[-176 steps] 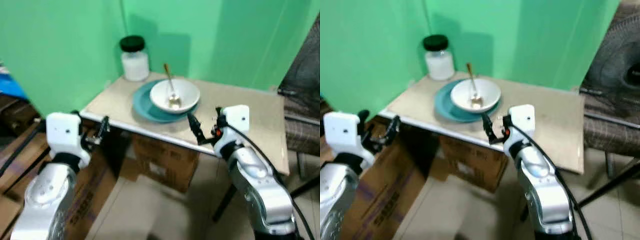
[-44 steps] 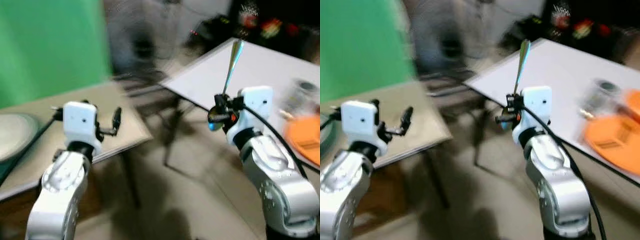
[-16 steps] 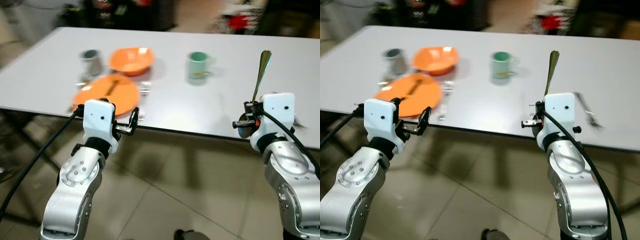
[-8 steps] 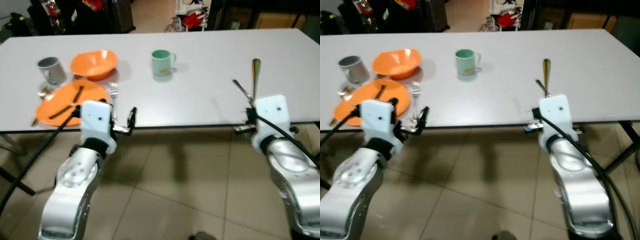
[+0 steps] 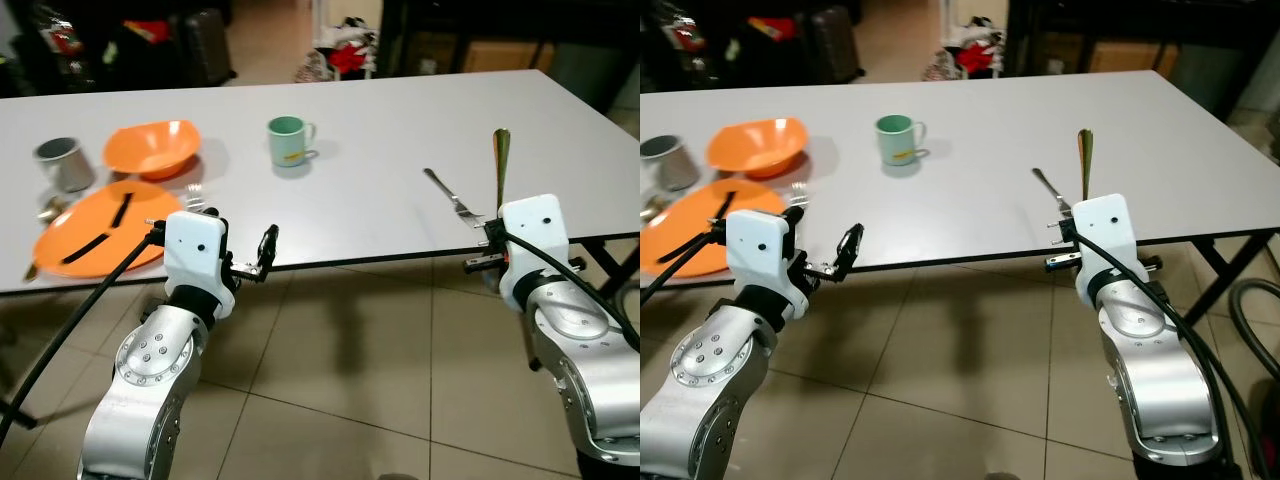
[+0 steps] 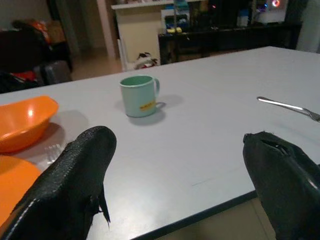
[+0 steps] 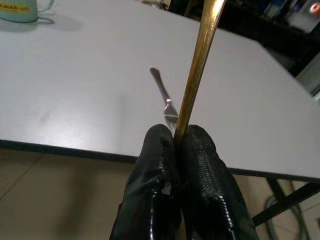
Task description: Setting the table
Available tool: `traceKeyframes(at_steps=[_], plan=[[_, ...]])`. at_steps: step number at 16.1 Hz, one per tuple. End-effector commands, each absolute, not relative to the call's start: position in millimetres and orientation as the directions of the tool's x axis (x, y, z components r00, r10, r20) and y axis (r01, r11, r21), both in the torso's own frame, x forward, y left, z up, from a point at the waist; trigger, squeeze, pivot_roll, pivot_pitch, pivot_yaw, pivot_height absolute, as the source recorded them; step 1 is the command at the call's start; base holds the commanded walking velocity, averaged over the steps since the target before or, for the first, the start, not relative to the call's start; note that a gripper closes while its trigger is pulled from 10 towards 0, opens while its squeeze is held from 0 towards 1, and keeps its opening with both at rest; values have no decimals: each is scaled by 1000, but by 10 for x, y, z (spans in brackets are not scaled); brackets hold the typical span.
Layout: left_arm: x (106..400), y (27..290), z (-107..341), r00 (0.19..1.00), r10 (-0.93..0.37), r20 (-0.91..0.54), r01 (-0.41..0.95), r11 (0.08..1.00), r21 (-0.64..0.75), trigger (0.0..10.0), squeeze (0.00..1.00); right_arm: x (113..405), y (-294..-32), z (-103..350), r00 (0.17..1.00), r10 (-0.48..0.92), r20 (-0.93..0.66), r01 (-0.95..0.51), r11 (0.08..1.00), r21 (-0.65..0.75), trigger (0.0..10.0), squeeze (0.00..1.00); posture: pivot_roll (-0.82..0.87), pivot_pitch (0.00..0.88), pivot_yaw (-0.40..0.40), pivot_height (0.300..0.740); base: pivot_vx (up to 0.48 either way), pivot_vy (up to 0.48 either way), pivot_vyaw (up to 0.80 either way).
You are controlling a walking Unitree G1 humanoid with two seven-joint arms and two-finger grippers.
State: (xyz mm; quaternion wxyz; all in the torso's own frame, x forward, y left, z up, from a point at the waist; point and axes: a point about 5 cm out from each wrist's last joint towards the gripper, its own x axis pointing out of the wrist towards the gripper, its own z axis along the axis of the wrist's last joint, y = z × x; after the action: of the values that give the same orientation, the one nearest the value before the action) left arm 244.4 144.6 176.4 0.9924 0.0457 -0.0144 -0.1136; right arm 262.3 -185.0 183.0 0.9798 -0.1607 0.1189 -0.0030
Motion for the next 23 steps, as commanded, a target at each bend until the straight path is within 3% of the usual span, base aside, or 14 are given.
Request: traceKeyframes(at_steps=[1,3,23], plan=[[2424,1467,1770,972,-232,20,229,968,104,10000,39,2636,-1825,1848,973,-17,-229,-50,957,-284,10000,0,-97,29,27,740,330,0,-800],[2426,1457,1769,968,-250,19,246,963,108,10000,47,2636,-1803,1838,972,-8,-235,-64,953,-295,10000,0,-100,31,26,740,330,0,-800],[2431,1377,1765,922,-386,-18,384,911,152,10000,35,2833,-1776,1697,936,37,-351,-187,895,-405,10000,0,-83,53,44,740,324,0,0]])
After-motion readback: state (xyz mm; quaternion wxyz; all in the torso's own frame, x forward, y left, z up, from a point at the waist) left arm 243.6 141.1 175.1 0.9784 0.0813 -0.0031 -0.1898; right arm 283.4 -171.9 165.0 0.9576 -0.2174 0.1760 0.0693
